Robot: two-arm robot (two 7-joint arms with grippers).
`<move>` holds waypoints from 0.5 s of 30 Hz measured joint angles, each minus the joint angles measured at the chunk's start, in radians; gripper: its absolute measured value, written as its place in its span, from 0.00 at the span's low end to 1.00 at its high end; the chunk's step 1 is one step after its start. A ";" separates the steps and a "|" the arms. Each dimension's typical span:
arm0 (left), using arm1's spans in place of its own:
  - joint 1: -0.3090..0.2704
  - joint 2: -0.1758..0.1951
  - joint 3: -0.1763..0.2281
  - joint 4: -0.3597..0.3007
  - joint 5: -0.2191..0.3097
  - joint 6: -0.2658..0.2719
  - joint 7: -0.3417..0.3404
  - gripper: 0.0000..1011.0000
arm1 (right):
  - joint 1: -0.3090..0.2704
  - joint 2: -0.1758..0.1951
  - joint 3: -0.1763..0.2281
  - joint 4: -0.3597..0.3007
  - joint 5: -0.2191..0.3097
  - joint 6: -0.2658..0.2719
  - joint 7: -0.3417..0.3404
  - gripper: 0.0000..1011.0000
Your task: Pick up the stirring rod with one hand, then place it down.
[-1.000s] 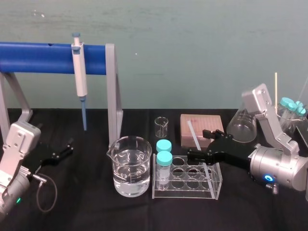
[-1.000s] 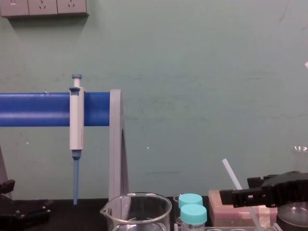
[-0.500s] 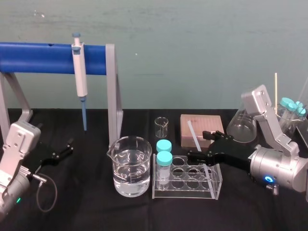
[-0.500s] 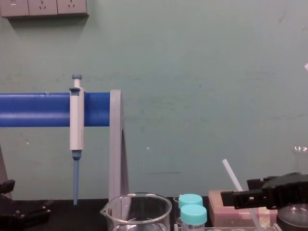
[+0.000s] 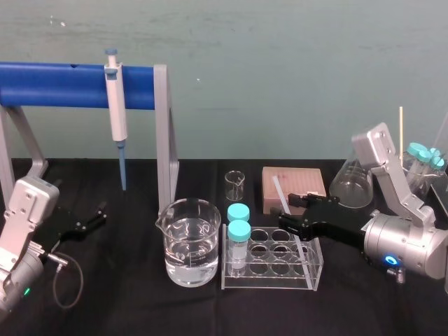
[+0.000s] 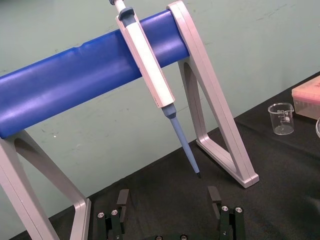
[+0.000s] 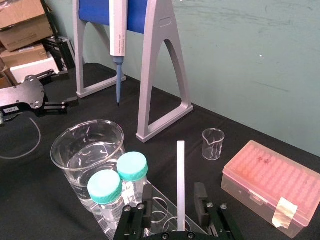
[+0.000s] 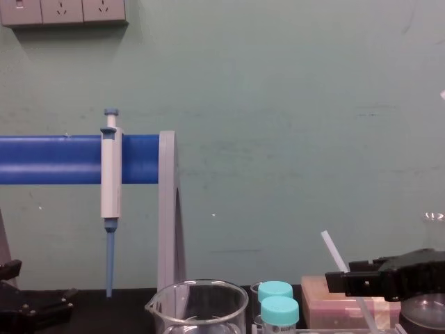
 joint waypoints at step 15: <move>0.000 0.000 0.000 0.000 0.000 0.000 0.000 0.99 | -0.001 0.000 0.001 0.000 0.000 -0.007 0.000 0.09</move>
